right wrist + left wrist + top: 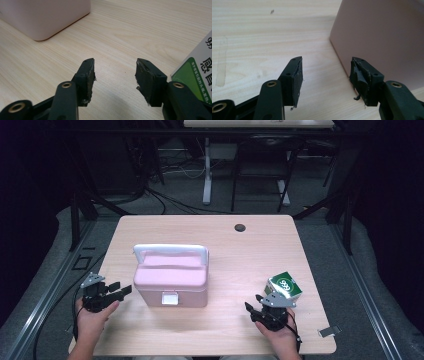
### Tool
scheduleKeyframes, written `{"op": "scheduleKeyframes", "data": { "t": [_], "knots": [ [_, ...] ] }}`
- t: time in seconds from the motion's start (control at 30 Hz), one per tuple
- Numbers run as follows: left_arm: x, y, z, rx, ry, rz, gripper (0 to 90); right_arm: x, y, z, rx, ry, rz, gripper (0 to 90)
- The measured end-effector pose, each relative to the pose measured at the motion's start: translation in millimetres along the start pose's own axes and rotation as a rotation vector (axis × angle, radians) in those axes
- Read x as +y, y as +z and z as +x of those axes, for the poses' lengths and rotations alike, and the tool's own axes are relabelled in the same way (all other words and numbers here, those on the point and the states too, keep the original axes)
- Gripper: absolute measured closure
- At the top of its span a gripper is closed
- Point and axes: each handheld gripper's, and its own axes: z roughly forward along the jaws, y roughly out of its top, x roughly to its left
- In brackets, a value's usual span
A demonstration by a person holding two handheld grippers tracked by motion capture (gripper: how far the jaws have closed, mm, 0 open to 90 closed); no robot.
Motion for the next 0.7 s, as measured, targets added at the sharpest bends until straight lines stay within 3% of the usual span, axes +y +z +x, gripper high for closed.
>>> {"op": "scheduleKeyframes", "data": {
  "t": [0.13,0.33,0.4,0.47,0.53,0.63,0.7],
  "knots": [
    [0.2,-2.5,-3.6,-0.007,0.029,-0.008,45.7,0.8,-0.5,-0.8,0.004,-0.01,-0.005,48.2],
    [-0.1,-3.7,-6.5,-0.022,0.041,-0.008,50.3,2.2,-5.0,-4.7,-0.007,0.014,-0.045,53.4],
    [0.3,-5.1,-6.5,-0.048,0.033,-0.015,55.2,2.4,-4.8,-6.5,0.018,0.036,-0.036,55.2],
    [0.8,-6.2,-6.7,-0.07,0.014,-0.021,62.0,1.2,-4.6,-6.4,-0.001,0.049,-0.015,55.5],
    [2.6,-6.7,-8.3,-0.085,-0.007,-0.021,69.4,0.8,-3.8,-5.8,0.003,0.056,-0.02,63.9],
    [3.4,-5.0,-10.0,-0.088,-0.008,-0.017,71.6,1.8,-4.0,-5.3,0.011,0.065,-0.036,66.6],
    [3.9,-2.7,-12.9,-0.092,0.0,-0.019,78.5,1.9,-2.9,-5.6,0.017,0.073,-0.04,68.2]
  ]
}}
